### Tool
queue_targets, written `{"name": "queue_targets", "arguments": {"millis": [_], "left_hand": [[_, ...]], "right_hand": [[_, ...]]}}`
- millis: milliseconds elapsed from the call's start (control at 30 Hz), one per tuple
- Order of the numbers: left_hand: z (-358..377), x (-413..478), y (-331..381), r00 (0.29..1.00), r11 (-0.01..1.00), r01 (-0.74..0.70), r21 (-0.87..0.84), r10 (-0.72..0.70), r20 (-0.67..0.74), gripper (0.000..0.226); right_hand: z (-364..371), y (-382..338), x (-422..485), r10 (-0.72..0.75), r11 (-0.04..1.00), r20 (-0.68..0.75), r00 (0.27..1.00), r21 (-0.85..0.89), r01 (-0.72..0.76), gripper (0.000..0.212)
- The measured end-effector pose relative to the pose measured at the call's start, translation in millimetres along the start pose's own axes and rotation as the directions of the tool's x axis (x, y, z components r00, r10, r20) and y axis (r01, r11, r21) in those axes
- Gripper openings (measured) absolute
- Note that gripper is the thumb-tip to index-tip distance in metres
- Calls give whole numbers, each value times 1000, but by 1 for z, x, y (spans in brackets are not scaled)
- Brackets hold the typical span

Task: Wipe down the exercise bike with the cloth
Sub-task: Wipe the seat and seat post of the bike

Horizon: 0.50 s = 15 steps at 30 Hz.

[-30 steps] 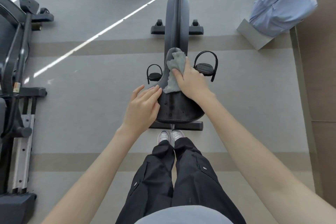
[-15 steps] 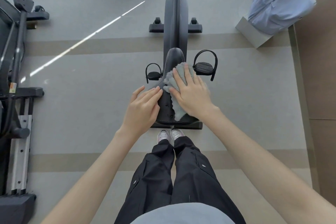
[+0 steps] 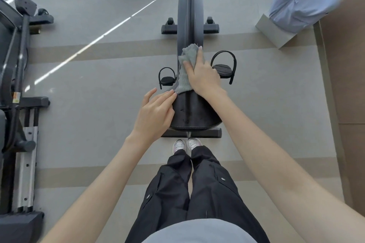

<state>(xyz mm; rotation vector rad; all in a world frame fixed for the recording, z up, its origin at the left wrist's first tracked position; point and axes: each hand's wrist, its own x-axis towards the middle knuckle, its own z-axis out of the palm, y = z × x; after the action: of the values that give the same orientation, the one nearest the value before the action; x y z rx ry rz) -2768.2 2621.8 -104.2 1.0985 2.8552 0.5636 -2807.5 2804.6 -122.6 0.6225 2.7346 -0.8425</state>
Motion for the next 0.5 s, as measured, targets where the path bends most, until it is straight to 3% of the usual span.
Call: {"name": "queue_targets", "arguments": {"millis": [100,167,267,367,500], "left_hand": [[-2,2,1,1000,1000,4,-9,-4,7,33],[-2,5,4,1000,1000,-9,-9,9,21,35],[0,9,9,996,998,-60,0,60,68,37],[4,19,13,985,992,-123,14,120,126,39],[5,30,9,969,984,-167,67,151,197,42]], "right_hand": [[2,24,-40,-41,982,-21,999,-184,37,65],[3,41,-61,-64,979,-26,998,-198,58,60],[4,70,-89,-79,996,-17,997,49,80,54],[12,87,-119,-19,933,2,1000,360,17,52],[21,80,-121,25,932,-48,999,361,-6,53]]}}
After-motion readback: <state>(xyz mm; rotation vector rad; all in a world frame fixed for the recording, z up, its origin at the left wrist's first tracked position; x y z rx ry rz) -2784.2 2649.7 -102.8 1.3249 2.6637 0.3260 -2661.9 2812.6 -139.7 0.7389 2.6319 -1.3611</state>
